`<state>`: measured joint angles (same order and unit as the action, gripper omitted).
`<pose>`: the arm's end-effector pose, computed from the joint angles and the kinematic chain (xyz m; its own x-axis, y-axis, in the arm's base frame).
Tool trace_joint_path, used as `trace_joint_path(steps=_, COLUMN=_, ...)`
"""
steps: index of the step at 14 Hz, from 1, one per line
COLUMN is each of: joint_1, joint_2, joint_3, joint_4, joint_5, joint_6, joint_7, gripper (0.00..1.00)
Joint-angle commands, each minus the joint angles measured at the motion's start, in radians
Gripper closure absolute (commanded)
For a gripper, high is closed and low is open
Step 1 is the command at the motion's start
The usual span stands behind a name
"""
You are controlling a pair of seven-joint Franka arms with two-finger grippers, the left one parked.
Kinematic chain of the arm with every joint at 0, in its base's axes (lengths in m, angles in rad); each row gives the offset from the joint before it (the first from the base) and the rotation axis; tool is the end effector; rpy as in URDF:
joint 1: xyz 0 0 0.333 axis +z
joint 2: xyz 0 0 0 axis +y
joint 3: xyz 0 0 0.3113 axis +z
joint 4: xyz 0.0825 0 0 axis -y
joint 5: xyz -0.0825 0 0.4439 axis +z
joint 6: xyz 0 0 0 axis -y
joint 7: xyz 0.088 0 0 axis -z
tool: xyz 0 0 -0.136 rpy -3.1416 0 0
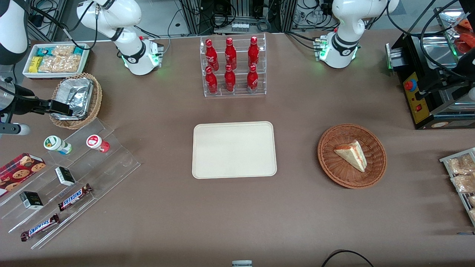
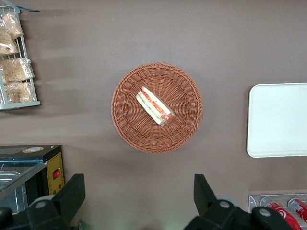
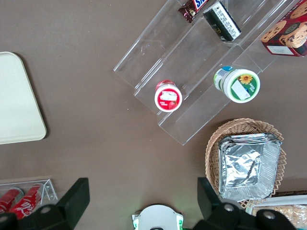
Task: Place green gum on tray
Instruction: 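Lower the right gripper onto the green-and-white gum bottle on the acrylic stand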
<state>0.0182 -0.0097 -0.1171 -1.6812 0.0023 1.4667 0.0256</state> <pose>0.5851 -0.0579 0.5314 0.9715 -0.1216 -0.2035 -0.1239 -0.9923 0.0018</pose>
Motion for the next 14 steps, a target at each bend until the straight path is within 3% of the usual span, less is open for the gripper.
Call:
trace_joint_path(steps=1, joint_1=0.003, joint_2=0.011, joint_3=-0.001, joint_4=0.018, joint_5=-0.036, joint_6=0.013, joint_7=-0.005, gripper=0.0)
trace_joint_path(steps=4, joint_1=0.0, joint_2=0.016, joint_3=-0.003, joint_4=-0.008, joint_5=-0.033, joint_6=0.059, joint_7=-0.091, gripper=0.0)
trace_joint_path(steps=8, joint_1=-0.021, joint_2=0.023, joint_3=-0.015, joint_4=-0.084, joint_5=-0.041, joint_6=0.173, joint_7=-0.346, gripper=0.0)
trace_joint_path(steps=14, joint_1=-0.157, joint_2=0.027, joint_3=-0.016, joint_4=-0.222, joint_5=-0.042, joint_6=0.418, joint_7=-0.769, gripper=0.0)
